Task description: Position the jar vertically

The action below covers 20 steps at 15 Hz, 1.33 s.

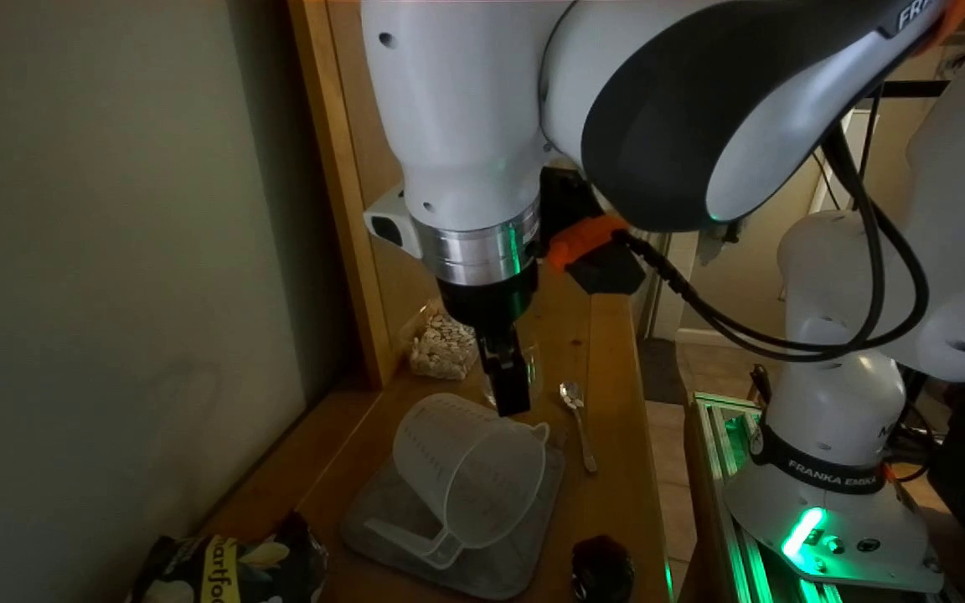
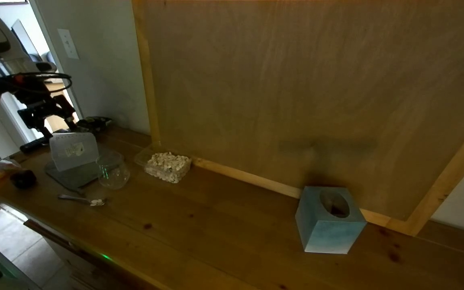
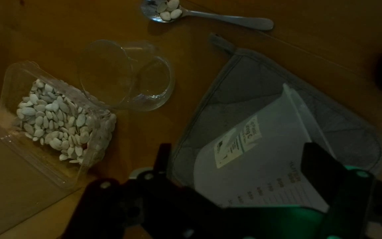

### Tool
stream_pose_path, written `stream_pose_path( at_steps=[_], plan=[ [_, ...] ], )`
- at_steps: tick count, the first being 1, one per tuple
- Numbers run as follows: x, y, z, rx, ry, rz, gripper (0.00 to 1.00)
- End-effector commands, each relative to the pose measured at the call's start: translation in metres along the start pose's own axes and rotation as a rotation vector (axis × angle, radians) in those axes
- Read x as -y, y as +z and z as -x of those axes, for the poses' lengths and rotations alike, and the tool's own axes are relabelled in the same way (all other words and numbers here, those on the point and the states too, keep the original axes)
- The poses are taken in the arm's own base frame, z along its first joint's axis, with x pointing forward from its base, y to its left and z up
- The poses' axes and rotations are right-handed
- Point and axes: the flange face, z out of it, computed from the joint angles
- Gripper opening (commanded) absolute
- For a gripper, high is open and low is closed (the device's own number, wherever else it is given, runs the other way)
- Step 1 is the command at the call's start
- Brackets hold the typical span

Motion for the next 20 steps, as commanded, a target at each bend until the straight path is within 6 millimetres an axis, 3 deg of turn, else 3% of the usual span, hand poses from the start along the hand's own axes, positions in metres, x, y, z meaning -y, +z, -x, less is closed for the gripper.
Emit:
stream_pose_path(
  at_steps=[1,9,20],
  plan=[
    [0.005,-0.006,-0.004,0.005,-0.027,-0.009,1.00],
    [0.024,0.005,-0.004,0.037,-0.112,0.012,1.00],
    [0.030,0.017,-0.016,-0.047,-0.139,0.053,1.00]
  ],
)
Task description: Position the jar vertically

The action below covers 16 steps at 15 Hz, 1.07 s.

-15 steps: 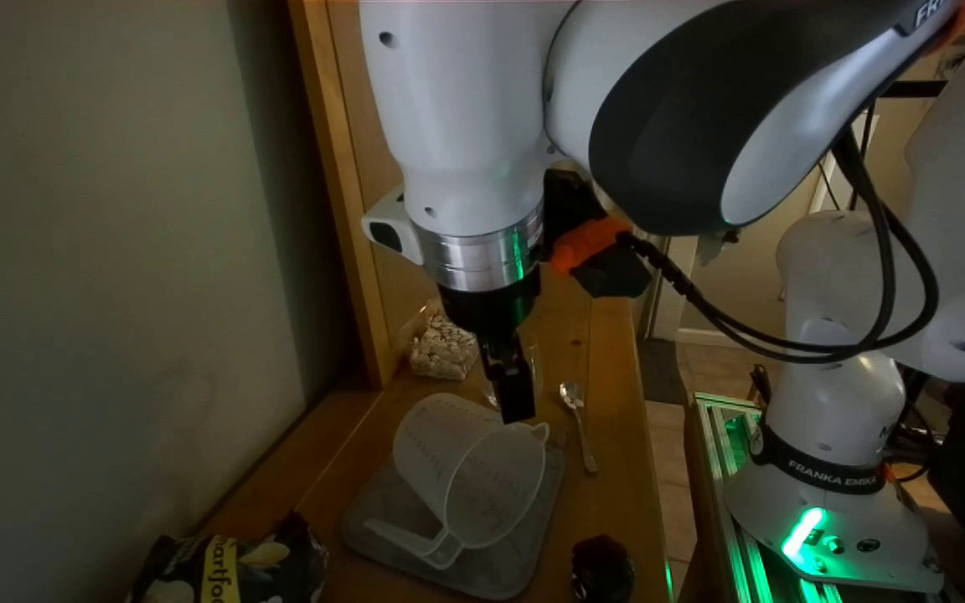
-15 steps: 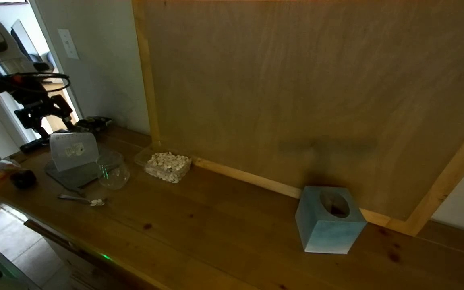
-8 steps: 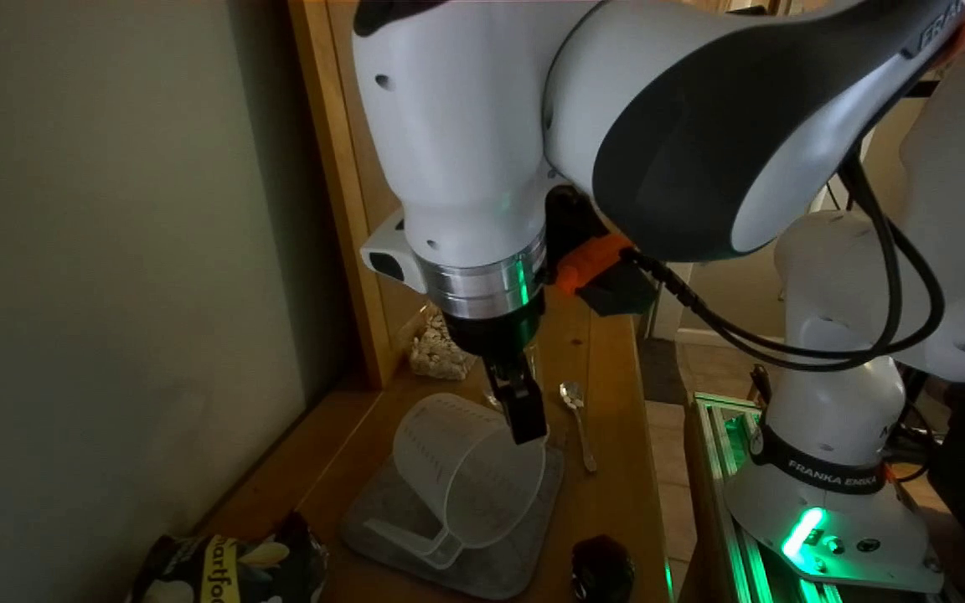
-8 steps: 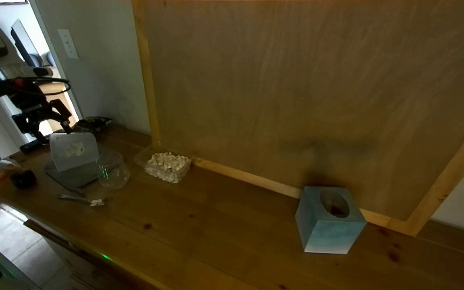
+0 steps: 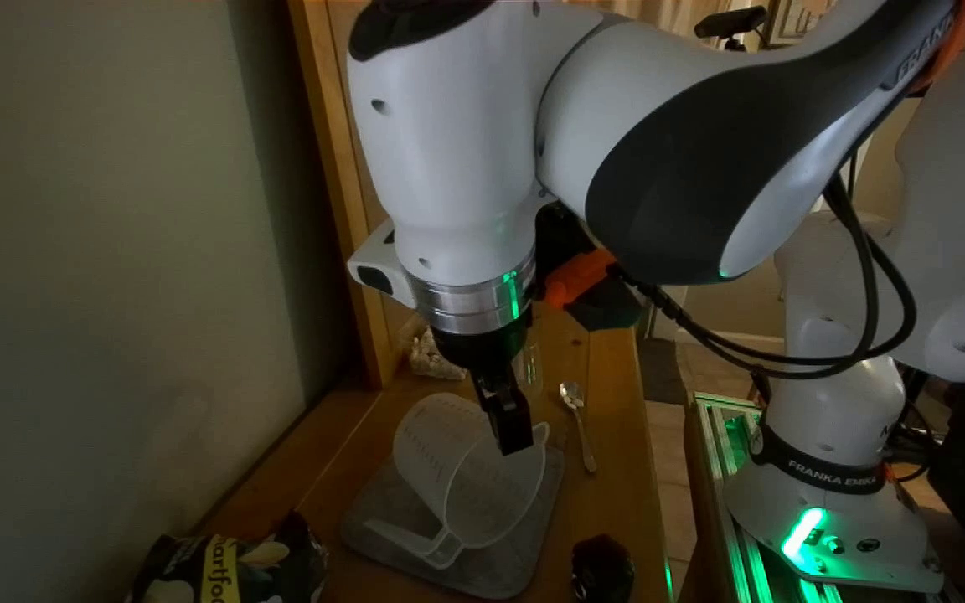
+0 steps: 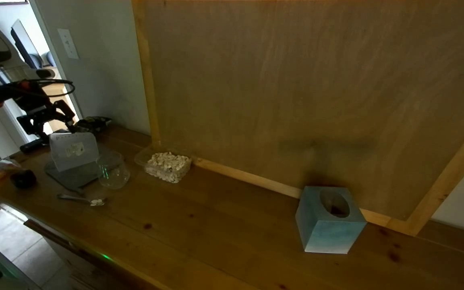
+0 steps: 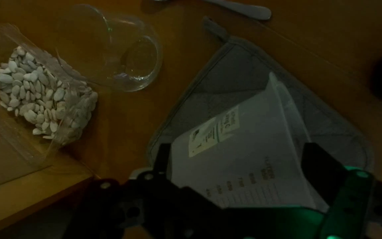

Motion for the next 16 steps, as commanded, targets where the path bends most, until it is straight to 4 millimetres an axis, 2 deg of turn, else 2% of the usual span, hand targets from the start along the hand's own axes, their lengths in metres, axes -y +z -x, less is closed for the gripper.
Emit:
stream_pose_path(
  at_steps=[1,2,8,12,13,16],
  plan=[
    [0.001,0.004,-0.005,-0.042,-0.020,0.032,0.75],
    [0.001,0.005,-0.005,-0.047,-0.022,0.035,0.74],
    [0.002,0.006,-0.004,-0.064,-0.026,0.049,0.30],
    [-0.004,-0.010,0.000,-0.154,0.030,0.121,0.04],
    [-0.007,-0.015,0.002,-0.181,0.056,0.142,0.01],
    [-0.012,-0.030,0.006,-0.253,0.128,0.187,0.00]
  ],
)
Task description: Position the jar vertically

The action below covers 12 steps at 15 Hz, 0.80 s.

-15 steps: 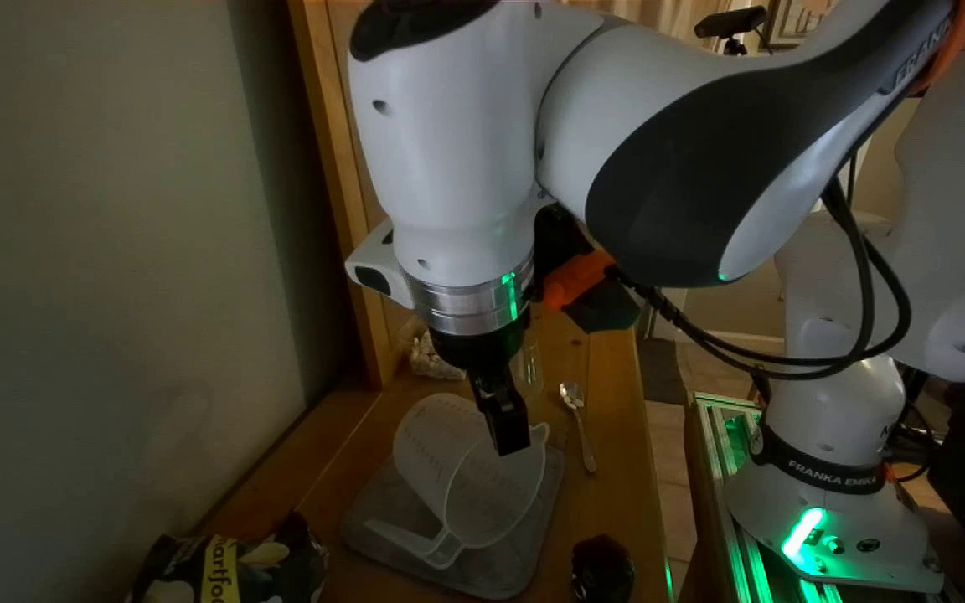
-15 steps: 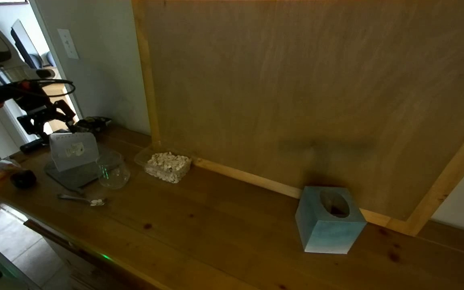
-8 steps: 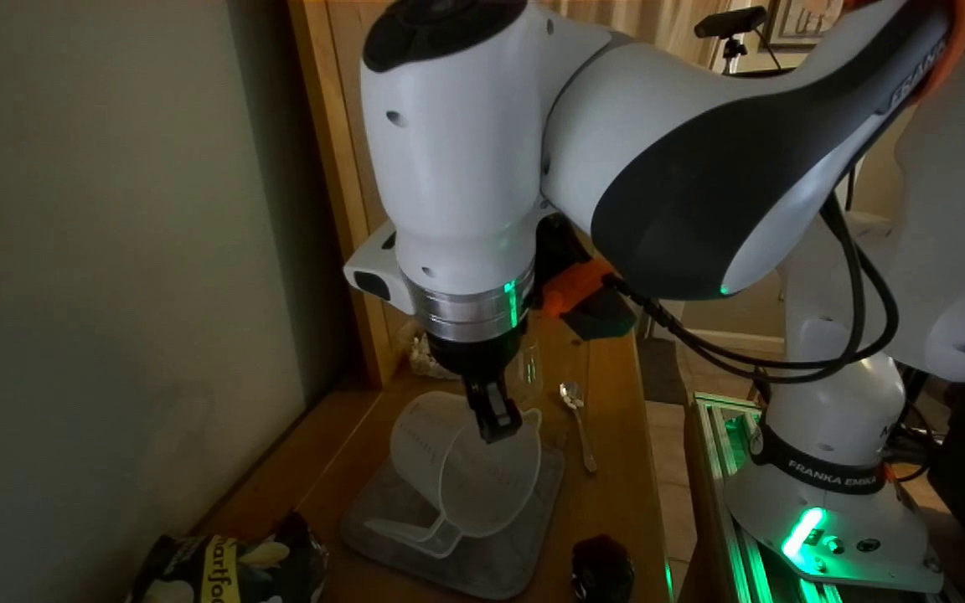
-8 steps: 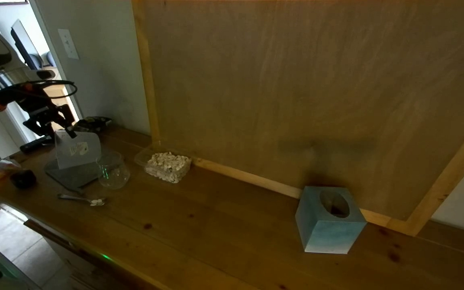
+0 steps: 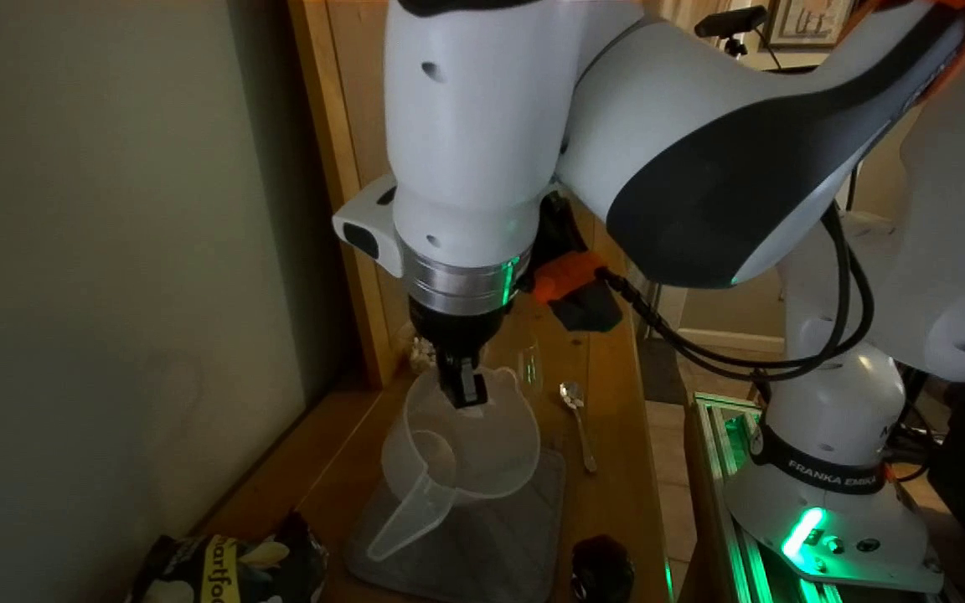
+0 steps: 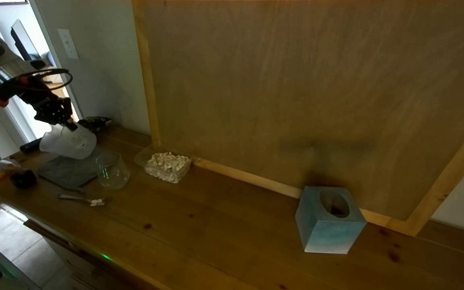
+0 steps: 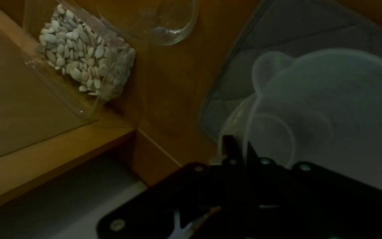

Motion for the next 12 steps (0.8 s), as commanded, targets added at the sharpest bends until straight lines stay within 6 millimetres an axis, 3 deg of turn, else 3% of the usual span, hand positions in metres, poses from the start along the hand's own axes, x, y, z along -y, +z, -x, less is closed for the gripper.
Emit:
stream_pose_path(
  at_steps=[1,7,12],
  plan=[
    [-0.009,-0.019,0.011,-0.102,0.100,0.078,0.01],
    [-0.032,-0.038,0.019,-0.136,0.278,-0.008,0.01],
    [-0.055,-0.029,0.028,-0.085,0.418,-0.250,0.01]
  ],
)
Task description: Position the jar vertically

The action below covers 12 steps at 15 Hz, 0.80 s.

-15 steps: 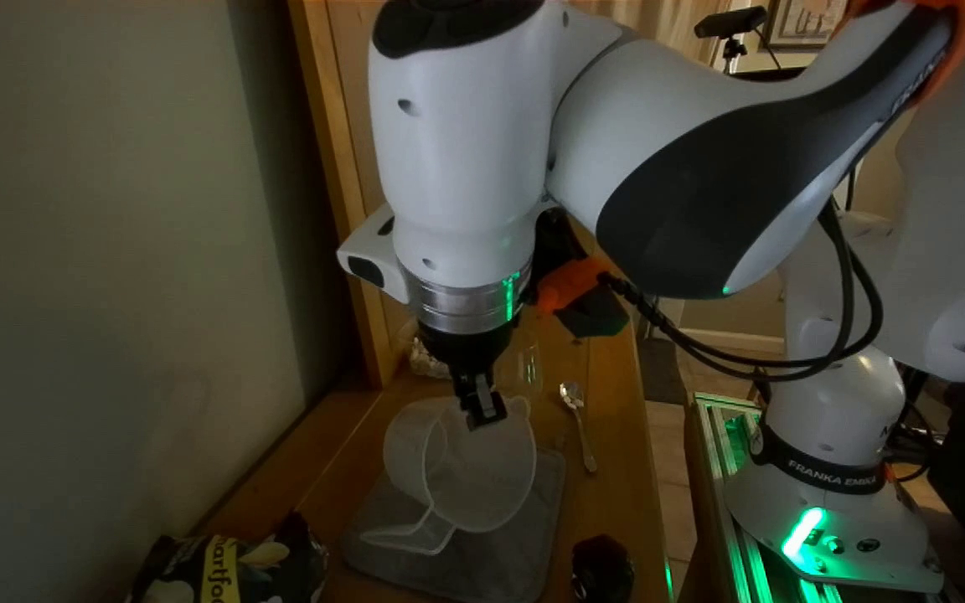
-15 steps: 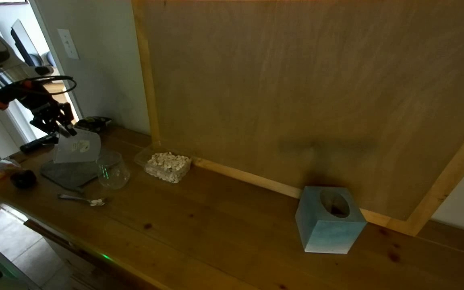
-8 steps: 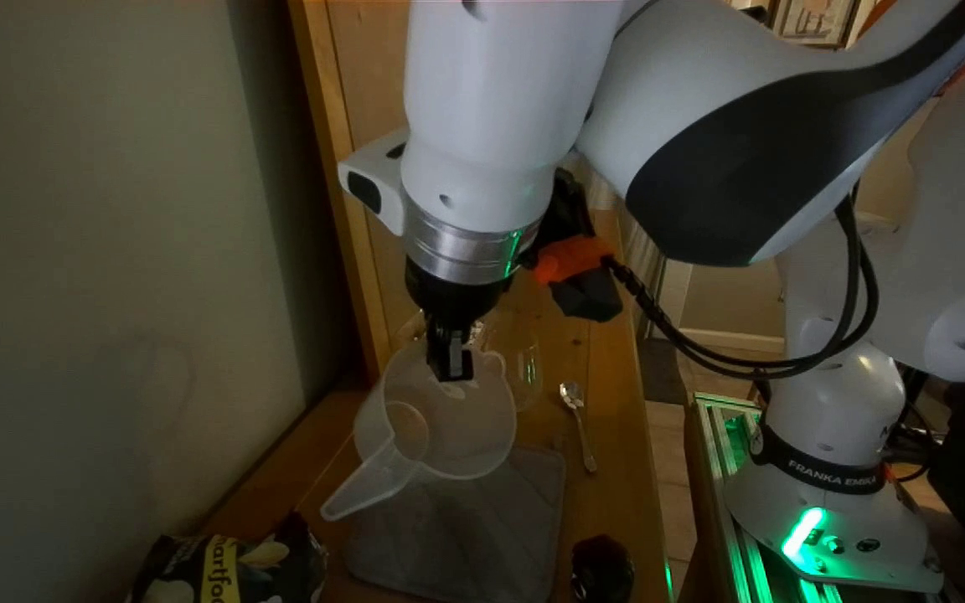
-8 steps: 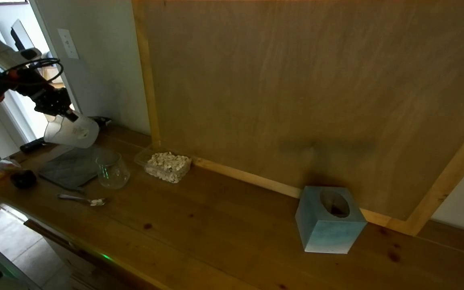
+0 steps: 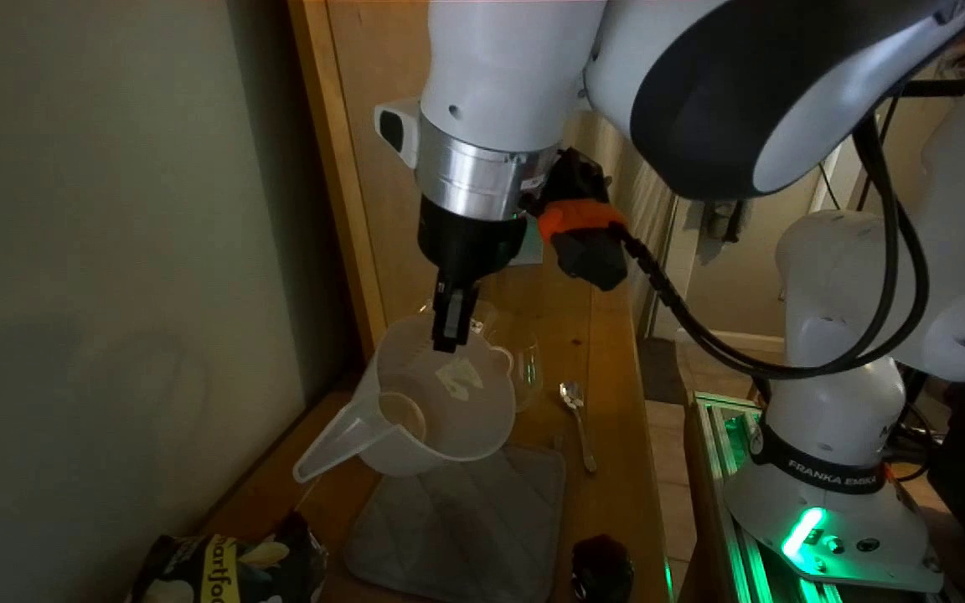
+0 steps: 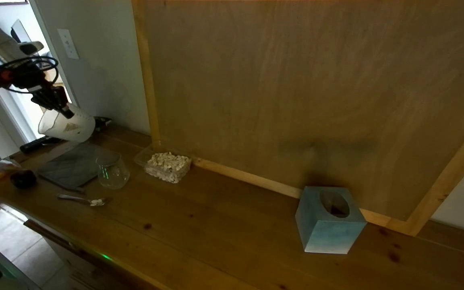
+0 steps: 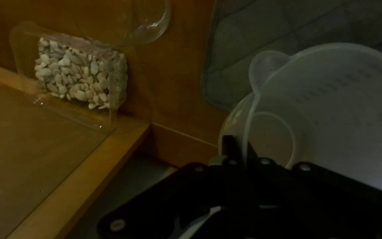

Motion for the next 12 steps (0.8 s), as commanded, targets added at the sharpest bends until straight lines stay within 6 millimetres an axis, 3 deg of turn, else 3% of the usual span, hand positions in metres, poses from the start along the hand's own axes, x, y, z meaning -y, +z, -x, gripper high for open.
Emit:
stream_pose_path(
  at_steps=[1,7,12],
  plan=[
    [-0.024,0.009,0.006,0.055,0.107,-0.166,0.01],
    [-0.054,0.042,0.011,0.254,0.309,-0.385,0.01],
    [-0.069,0.065,0.013,0.434,0.449,-0.408,0.01]
  ],
)
